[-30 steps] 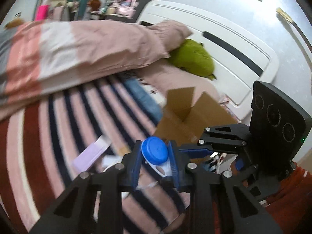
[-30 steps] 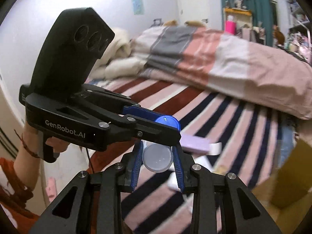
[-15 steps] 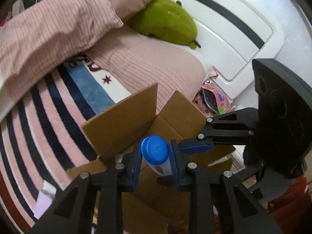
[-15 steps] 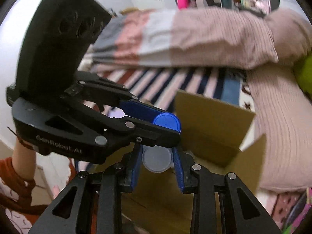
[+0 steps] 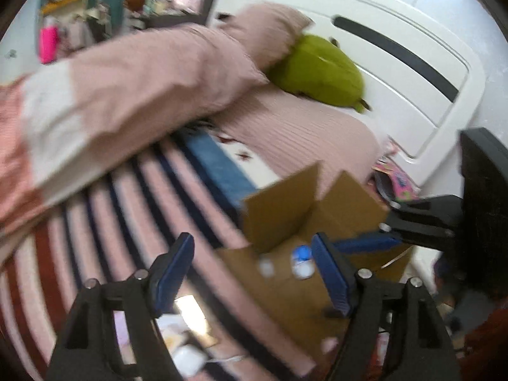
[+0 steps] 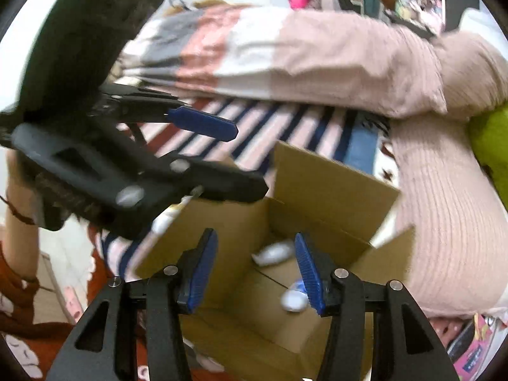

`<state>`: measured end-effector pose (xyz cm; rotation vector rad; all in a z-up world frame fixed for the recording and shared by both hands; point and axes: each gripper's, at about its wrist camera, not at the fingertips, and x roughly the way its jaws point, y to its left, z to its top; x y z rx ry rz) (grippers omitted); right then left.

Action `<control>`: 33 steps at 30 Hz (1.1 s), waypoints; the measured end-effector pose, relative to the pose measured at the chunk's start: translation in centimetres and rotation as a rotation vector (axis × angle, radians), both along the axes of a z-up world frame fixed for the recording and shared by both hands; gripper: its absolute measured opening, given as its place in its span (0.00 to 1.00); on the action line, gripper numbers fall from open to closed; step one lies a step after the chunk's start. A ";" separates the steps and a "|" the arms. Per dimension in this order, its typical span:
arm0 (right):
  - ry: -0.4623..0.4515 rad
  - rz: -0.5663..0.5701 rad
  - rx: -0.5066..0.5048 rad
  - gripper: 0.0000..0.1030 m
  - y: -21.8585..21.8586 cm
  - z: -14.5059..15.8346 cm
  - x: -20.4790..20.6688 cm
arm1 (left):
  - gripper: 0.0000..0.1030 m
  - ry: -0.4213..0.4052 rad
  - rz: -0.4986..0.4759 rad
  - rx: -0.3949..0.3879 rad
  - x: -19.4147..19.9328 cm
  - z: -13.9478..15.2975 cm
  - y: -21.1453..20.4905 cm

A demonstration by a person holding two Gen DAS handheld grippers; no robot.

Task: Organize rigid objects
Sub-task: 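Lower the lens case into the cardboard box and release it, then grasp the white earbuds case with the right gripper, then drop the earbuds case into the cardboard box with the right gripper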

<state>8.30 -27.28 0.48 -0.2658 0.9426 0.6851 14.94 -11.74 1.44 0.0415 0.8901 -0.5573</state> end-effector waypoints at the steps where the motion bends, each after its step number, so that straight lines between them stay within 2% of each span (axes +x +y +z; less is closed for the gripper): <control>1: -0.017 0.033 0.020 0.45 1.3 0.4 -1.0 | 0.73 -0.021 0.039 0.013 -0.7 0.2 1.7; 5: -0.031 0.138 0.092 0.45 6.4 0.4 -4.1 | 0.80 -0.074 0.153 0.029 -3.2 -0.2 7.5; 8: -0.001 0.222 0.128 0.46 10.7 -1.3 -6.0 | 0.80 -0.098 0.241 0.038 -5.4 -2.0 12.2; 11: 0.052 0.289 0.119 0.46 14.7 -4.5 -7.2 | 0.80 -0.089 0.312 0.036 -7.2 -5.0 16.1; 14: 0.101 0.262 0.062 0.46 17.2 -9.3 -6.8 | 0.80 -0.050 0.356 0.024 -8.9 -8.9 19.0; 18: 0.108 0.131 -0.035 0.58 17.3 -14.9 -5.7 | 0.80 0.000 0.382 0.032 -10.0 -13.0 20.0; 23: 0.073 0.029 -0.130 0.58 17.5 -18.8 -4.0 | 0.80 0.058 0.388 -0.015 -10.5 -16.0 20.5; 26: 0.060 0.008 -0.158 0.56 17.7 -19.0 -4.2 | 0.80 0.070 0.386 -0.023 -10.8 -16.6 20.1; 27: 0.059 0.007 -0.166 0.49 17.8 -19.2 -4.1 | 0.80 0.073 0.383 -0.023 -10.8 -16.6 20.0; 30: 0.015 0.021 -0.178 0.49 18.3 -19.1 -3.9 | 0.80 0.073 0.361 -0.031 -10.8 -16.2 19.3; 33: -0.017 0.067 -0.136 0.49 18.3 -17.2 -5.2 | 0.80 0.069 0.302 -0.093 -10.6 -14.8 18.3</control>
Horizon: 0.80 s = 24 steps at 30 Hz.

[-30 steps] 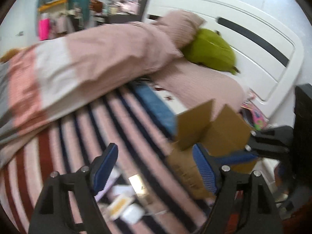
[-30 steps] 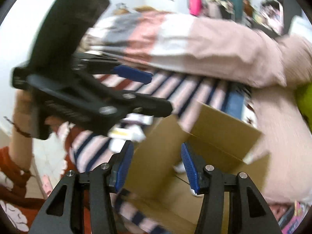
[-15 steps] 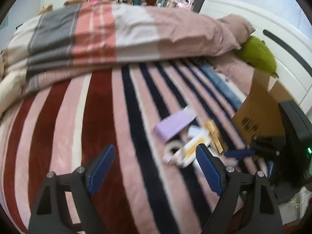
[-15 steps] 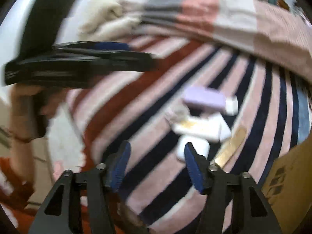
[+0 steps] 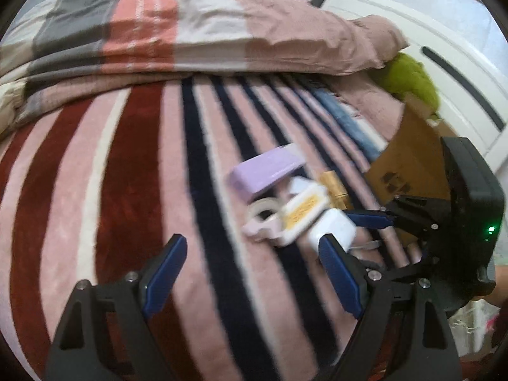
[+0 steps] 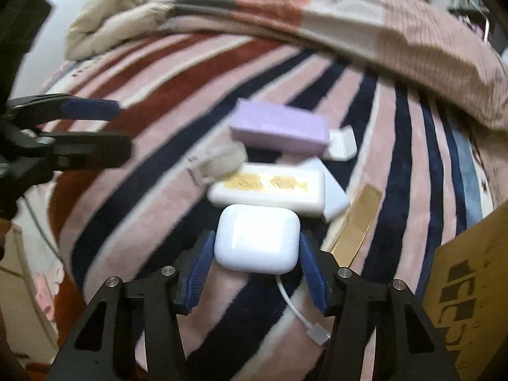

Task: Organize rigid objects
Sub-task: 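Drop the earbuds case into the cardboard box with the right gripper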

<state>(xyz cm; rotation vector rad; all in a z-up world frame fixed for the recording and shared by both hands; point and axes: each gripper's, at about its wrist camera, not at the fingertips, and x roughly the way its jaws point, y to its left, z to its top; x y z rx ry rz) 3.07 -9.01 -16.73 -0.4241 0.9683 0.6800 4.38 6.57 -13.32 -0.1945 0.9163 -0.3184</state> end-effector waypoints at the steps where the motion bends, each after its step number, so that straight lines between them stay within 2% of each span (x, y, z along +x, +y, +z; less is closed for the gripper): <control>1: -0.006 0.016 0.031 0.49 -0.2 1.0 -0.3 | 0.80 -0.004 -0.019 -0.024 0.0 0.5 -0.2; 3: -0.028 0.054 0.082 0.49 -0.3 3.0 -0.9 | 0.80 -0.020 -0.078 -0.096 0.3 2.2 -1.1; 5: -0.062 0.091 0.134 0.48 -0.5 5.4 -1.7 | 0.77 -0.041 -0.123 -0.128 0.7 3.9 -2.2; 8: -0.109 0.120 0.194 0.48 -1.4 8.9 -2.5 | 0.58 -0.058 -0.207 -0.173 1.5 6.7 -4.2; 13: -0.222 0.097 0.237 0.48 -4.6 13.5 -2.4 | 0.35 -0.080 -0.334 -0.160 3.5 10.5 -9.3; 18: -0.256 0.005 0.244 0.48 -9.7 15.5 -0.6 | 0.35 -0.076 -0.432 -0.089 6.2 12.6 -16.1; 24: -0.209 -0.128 0.190 0.48 -16.0 15.7 2.6 | 0.33 -0.005 -0.535 -0.042 10.0 12.2 -23.9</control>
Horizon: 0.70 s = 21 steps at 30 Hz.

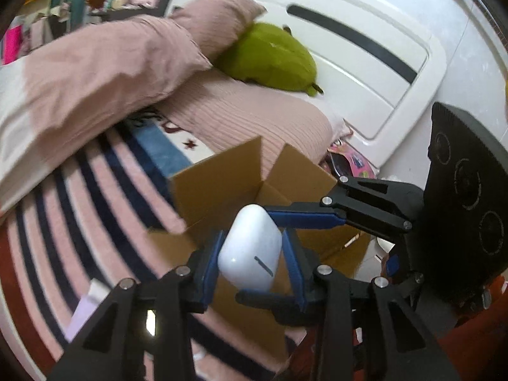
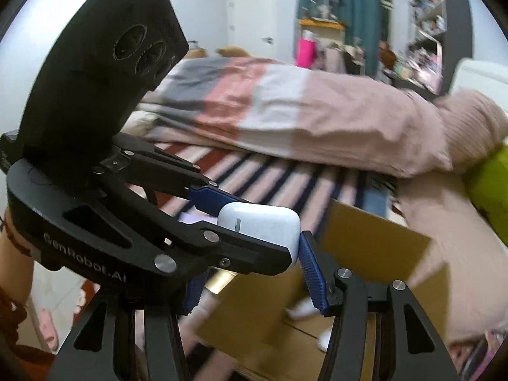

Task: Organize rigid objects
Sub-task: 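Drop the earbuds case into the cardboard box with the right gripper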

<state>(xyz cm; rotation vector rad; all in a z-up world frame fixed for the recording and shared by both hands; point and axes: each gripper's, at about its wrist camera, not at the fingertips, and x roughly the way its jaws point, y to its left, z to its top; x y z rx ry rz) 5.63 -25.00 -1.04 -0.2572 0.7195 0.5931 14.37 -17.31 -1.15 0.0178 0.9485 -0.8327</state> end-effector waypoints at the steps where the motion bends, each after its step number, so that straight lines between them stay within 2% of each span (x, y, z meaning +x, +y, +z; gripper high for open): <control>1: 0.016 -0.015 -0.006 0.48 -0.8 0.0 0.4 | 0.32 0.013 -0.011 0.012 0.4 -0.2 -0.9; 5: 0.122 -0.065 -0.038 0.49 -3.0 -1.5 2.5 | 0.35 0.045 -0.018 0.061 1.6 -1.4 -3.4; 7: 0.170 -0.083 -0.058 0.49 -3.5 -2.2 3.2 | 0.53 0.032 0.014 0.086 1.7 -1.5 -3.5; 8: 0.178 -0.088 -0.062 0.50 -3.7 -2.3 3.1 | 0.66 0.020 0.029 0.087 1.7 -1.4 -3.4; 9: 0.179 -0.089 -0.066 0.55 -3.7 -2.4 3.2 | 0.69 0.010 0.037 0.086 1.6 -1.3 -3.2; 11: 0.167 -0.090 -0.070 0.58 -3.8 -2.4 2.9 | 0.69 -0.004 0.050 0.080 1.4 -0.9 -2.5; 15: 0.143 -0.067 -0.048 0.59 -3.2 -1.5 1.9 | 0.69 -0.045 0.120 0.056 0.4 0.4 0.9; 17: 0.130 -0.031 -0.020 0.59 -2.2 -0.8 1.1 | 0.70 -0.087 0.189 0.060 -0.6 1.2 3.2; 21: 0.107 0.098 0.036 0.59 1.9 0.4 -1.0 | 0.82 -0.171 0.351 0.064 -3.0 2.4 9.1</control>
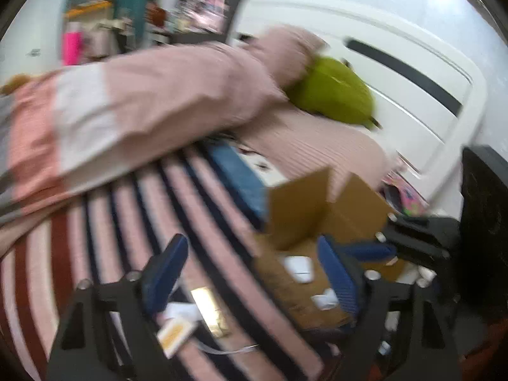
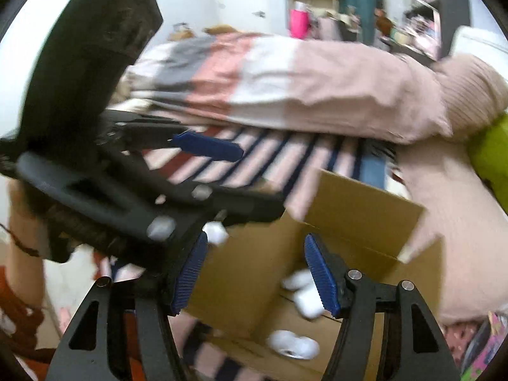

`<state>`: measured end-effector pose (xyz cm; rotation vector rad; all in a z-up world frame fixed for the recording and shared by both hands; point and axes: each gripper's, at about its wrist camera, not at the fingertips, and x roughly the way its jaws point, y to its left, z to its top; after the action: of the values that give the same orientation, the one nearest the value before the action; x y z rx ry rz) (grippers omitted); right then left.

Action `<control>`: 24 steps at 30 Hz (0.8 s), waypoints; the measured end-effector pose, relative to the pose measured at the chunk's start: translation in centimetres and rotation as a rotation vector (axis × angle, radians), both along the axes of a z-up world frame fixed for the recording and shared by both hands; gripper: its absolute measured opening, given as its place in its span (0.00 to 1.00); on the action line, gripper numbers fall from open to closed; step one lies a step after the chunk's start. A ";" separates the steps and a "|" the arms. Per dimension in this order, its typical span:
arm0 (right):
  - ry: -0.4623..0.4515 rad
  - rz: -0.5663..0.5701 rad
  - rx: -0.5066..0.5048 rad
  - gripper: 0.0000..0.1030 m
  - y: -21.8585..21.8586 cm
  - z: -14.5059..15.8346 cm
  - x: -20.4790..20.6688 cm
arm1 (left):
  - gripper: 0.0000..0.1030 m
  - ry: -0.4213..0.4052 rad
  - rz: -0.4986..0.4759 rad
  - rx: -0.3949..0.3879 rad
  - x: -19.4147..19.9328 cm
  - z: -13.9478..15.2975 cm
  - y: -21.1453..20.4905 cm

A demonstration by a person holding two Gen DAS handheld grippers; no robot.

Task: Organize rigid objects
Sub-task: 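Drop the earbuds case into the cardboard box with the right gripper, then grasp the clear tape roll with the right gripper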

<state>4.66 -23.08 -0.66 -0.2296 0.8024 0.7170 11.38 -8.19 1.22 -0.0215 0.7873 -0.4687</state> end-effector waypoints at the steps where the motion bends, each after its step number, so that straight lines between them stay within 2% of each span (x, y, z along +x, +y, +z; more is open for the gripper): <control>1: -0.002 0.027 0.007 0.59 1.0 0.1 -0.5 | 0.82 -0.018 0.045 0.001 -0.8 0.0 1.9; 6: 0.036 0.169 0.027 0.59 7.2 -1.1 -2.4 | 0.82 -0.041 0.208 0.005 -3.6 -2.1 9.5; 10: 0.095 0.242 -0.017 0.61 12.1 -4.9 -2.8 | 0.82 -0.015 0.279 0.004 -5.3 -5.5 13.9; 12: 0.116 0.249 -0.045 0.66 13.4 -7.1 -2.6 | 0.82 0.002 0.299 -0.001 -5.9 -7.2 15.2; 14: 0.146 0.259 -0.087 0.66 15.0 -10.2 -2.2 | 0.82 0.023 0.323 -0.008 -6.5 -8.9 16.7; 18: 0.158 0.256 -0.133 0.66 16.8 -14.4 -0.3 | 0.82 0.061 0.356 -0.021 -7.1 -11.4 18.3; 23: 0.134 0.254 -0.184 0.65 19.2 -16.9 2.0 | 0.82 0.099 0.384 -0.040 -7.6 -13.4 19.7; 24: 0.128 0.256 -0.211 0.63 19.6 -17.4 2.4 | 0.82 0.106 0.388 -0.040 -7.7 -13.7 19.8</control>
<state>7.04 -3.45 -18.03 -0.4870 0.9828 0.8944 3.72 11.61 -12.44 -0.2338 0.8539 -0.1153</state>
